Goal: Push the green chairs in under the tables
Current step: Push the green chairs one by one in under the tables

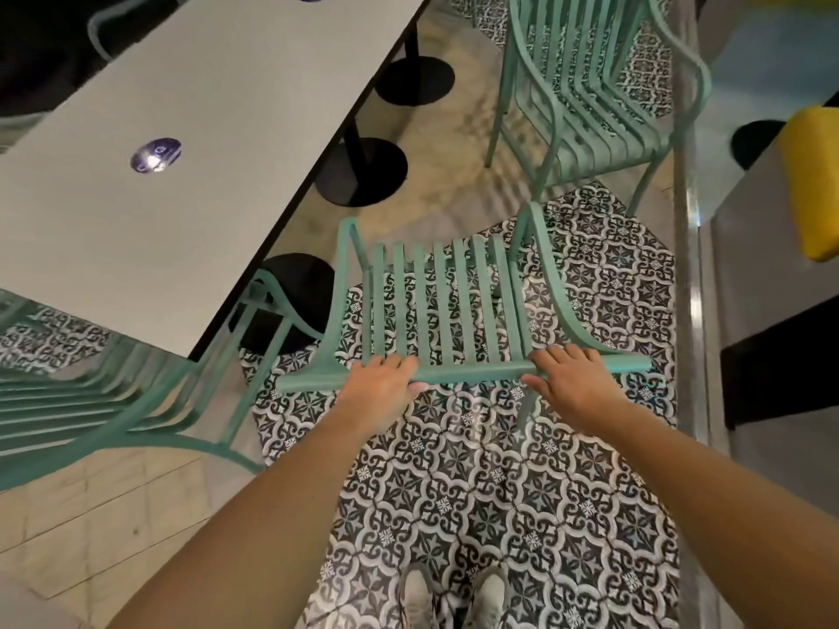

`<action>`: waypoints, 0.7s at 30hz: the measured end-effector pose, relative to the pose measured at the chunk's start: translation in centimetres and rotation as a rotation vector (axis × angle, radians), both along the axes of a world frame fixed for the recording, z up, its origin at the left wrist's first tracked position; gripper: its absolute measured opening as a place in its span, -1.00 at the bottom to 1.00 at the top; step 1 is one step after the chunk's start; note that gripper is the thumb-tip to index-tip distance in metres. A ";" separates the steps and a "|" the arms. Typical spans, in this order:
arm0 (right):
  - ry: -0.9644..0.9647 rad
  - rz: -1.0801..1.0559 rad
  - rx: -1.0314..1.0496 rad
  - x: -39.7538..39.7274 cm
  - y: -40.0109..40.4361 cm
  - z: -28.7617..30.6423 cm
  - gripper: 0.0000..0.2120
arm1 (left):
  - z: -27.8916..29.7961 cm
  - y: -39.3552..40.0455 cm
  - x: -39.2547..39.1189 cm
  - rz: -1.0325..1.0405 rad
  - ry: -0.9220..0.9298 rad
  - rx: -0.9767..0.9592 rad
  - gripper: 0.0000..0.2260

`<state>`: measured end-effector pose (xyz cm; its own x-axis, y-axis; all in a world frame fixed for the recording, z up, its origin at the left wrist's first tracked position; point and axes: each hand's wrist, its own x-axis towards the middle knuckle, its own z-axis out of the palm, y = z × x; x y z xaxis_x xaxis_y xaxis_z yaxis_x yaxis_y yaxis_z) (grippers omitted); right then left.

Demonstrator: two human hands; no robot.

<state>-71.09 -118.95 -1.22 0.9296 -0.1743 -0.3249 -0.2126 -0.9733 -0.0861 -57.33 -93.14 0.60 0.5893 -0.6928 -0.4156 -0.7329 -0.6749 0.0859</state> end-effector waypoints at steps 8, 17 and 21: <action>-0.047 0.036 0.025 2.7 -3.2 -1.0 -0.55 | -1.4 -2.3 2.4 0.049 -0.010 0.005 -0.56; -0.226 -0.261 0.035 2.8 -3.6 -1.0 -0.45 | -1.0 -3.9 4.0 0.432 0.048 -0.205 -0.46; -0.528 -1.096 0.247 2.2 -4.7 -0.8 -0.30 | -0.4 -0.7 6.2 0.998 -0.207 -0.339 -0.60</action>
<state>-68.85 -123.68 -1.98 0.3593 -0.9289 -0.0898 -0.7872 -0.2501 -0.5637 -51.15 -93.81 0.16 0.9896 0.0800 -0.1193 0.1145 -0.9409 0.3187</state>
